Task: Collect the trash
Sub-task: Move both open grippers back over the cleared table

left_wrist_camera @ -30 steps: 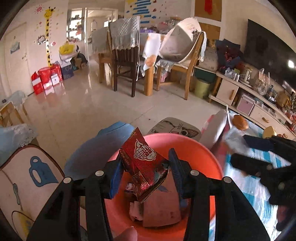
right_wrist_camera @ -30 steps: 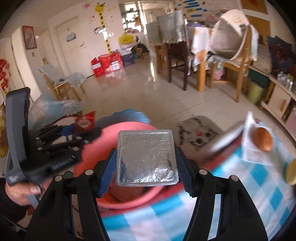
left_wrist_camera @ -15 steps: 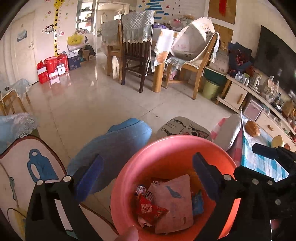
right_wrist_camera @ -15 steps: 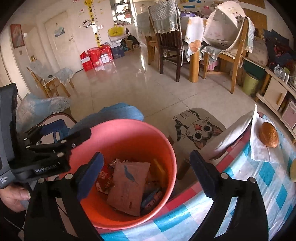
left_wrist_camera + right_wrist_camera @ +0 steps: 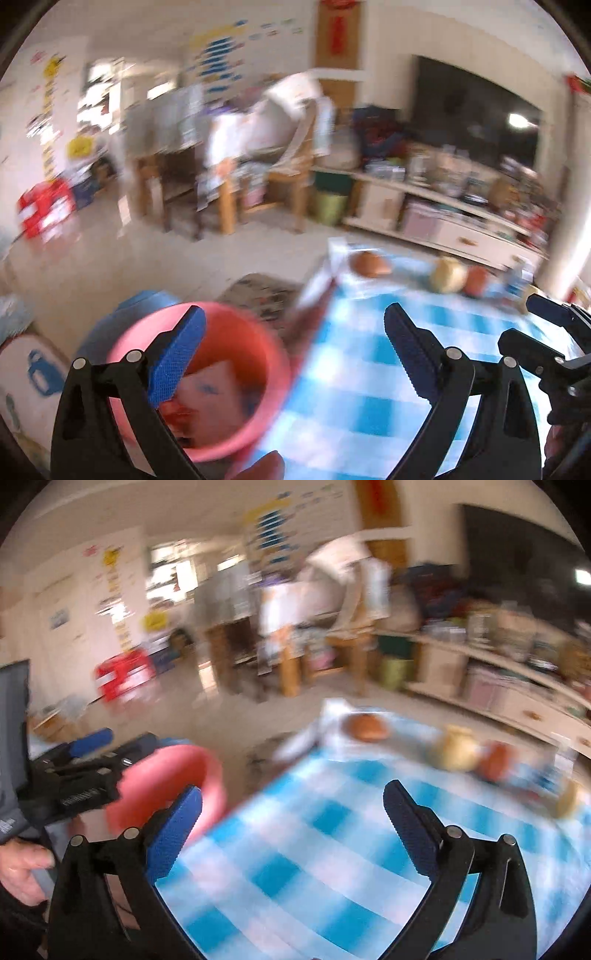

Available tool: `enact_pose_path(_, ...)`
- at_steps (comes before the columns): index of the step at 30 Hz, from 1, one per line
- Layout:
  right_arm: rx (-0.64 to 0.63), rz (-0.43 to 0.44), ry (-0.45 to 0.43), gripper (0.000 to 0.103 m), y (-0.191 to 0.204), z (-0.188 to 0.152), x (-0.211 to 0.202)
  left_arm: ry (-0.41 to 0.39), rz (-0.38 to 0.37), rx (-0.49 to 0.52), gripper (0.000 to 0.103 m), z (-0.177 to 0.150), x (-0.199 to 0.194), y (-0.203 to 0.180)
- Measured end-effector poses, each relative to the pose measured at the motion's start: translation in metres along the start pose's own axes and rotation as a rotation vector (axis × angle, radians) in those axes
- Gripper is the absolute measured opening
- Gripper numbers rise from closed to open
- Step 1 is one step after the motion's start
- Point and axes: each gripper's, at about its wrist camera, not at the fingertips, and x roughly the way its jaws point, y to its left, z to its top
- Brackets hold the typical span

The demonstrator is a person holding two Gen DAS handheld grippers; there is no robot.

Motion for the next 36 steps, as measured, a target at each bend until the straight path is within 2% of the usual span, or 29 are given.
enact_pose_path(3,0.033,-0.123,-0.023,0.099,-0.054,-0.026,-0.05,-0.036,-0.082,0.073,0.096,-0.004,-0.014,-0.064)
enact_pose_path(6,0.071,-0.206,-0.035,0.099,-0.093,-0.054,-0.082,-0.018,-0.17,0.106,0.096,-0.012,-0.019,-0.116)
enact_pose_path(9,0.136,-0.25,-0.039,0.099,-0.127,-0.077,-0.101,0.006,-0.223,0.127,0.096,-0.025,-0.019,-0.157)
enact_pose_path(13,0.204,-0.263,-0.031,0.099,-0.152,-0.1,-0.097,0.036,-0.243,0.169,0.096,-0.046,-0.014,-0.192)
enact_pose_path(16,0.232,-0.257,-0.024,0.099,-0.163,-0.113,-0.091,0.057,-0.236,0.182,0.096,-0.055,-0.006,-0.203)
enact_pose_path(23,0.245,-0.26,-0.011,0.099,-0.173,-0.126,-0.08,0.08,-0.196,0.189,0.096,-0.068,0.025,-0.204)
enact_pose_path(30,0.273,-0.295,0.027,0.099,-0.186,-0.136,-0.062,0.066,-0.187,0.212,0.096,-0.082,0.049,-0.203)
enact_pose_path(36,0.296,-0.344,0.072,0.099,-0.198,-0.142,-0.045,0.13,-0.174,0.192,0.096,-0.091,0.075,-0.197)
